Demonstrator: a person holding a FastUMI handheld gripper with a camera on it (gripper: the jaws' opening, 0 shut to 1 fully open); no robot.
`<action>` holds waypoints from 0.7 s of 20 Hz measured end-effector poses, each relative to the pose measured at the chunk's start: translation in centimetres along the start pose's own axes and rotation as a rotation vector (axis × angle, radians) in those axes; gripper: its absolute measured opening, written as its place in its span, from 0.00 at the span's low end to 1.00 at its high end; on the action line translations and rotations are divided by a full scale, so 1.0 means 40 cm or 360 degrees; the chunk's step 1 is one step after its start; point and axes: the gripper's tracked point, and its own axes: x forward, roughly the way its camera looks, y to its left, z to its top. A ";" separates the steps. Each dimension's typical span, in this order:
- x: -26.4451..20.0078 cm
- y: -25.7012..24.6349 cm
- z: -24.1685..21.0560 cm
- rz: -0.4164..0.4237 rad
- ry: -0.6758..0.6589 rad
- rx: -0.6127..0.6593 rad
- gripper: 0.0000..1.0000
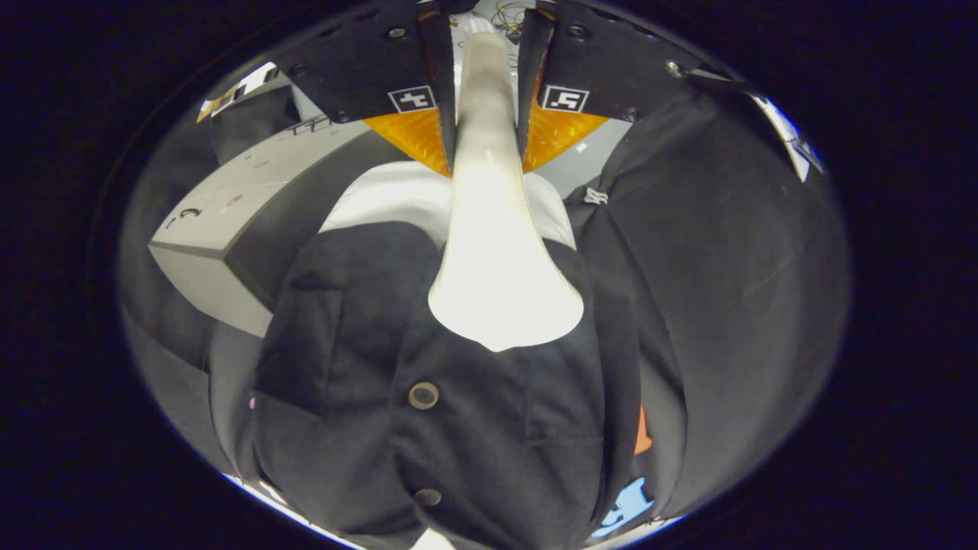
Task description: Iron the clothes twice with a garment steamer, once on the left side and once on the right side.
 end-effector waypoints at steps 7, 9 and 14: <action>-0.273 -0.245 0.155 0.0048 -0.0282 0.0009 0.37; -0.349 -0.346 0.167 0.0019 -0.0346 0.0037 0.37; -0.495 -0.631 0.076 -0.0075 -0.0384 0.0136 0.37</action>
